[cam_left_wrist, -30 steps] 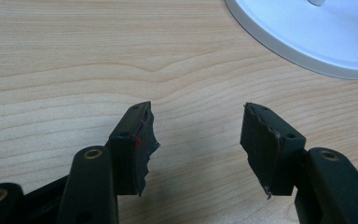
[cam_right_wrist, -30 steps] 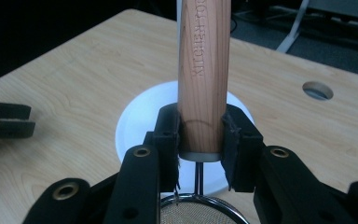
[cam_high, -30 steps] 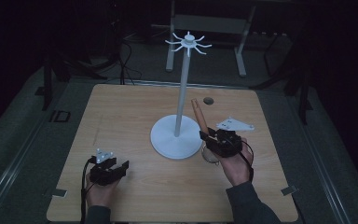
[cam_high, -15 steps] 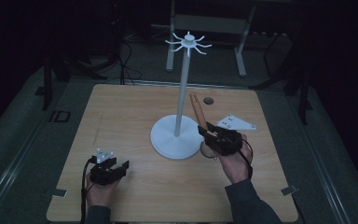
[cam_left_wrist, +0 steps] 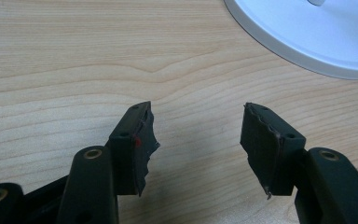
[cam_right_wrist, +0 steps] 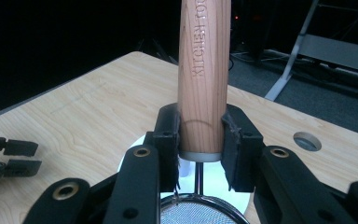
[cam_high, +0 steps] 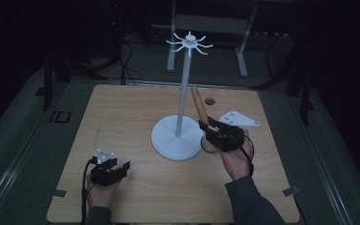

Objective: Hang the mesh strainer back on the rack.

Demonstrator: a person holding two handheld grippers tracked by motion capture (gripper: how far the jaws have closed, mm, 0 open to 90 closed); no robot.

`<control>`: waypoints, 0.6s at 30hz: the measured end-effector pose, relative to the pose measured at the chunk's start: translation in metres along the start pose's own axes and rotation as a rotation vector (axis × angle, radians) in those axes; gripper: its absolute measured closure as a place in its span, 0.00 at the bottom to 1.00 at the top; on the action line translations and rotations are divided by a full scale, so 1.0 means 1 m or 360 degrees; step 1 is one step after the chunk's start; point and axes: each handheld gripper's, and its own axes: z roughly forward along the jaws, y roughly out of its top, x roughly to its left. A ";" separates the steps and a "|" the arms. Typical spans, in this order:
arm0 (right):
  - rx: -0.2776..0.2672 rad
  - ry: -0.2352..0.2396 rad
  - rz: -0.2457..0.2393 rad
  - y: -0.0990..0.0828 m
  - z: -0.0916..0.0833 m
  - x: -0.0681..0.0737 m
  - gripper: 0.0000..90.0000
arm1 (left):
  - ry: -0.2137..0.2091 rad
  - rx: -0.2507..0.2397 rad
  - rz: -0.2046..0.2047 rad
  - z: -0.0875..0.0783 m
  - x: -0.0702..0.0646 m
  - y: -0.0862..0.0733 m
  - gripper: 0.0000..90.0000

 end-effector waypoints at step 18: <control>-0.0091 -0.0008 0.0009 0.013 -0.004 -0.001 0.77 | 0.0000 -0.0001 0.0001 0.000 0.000 0.000 0.49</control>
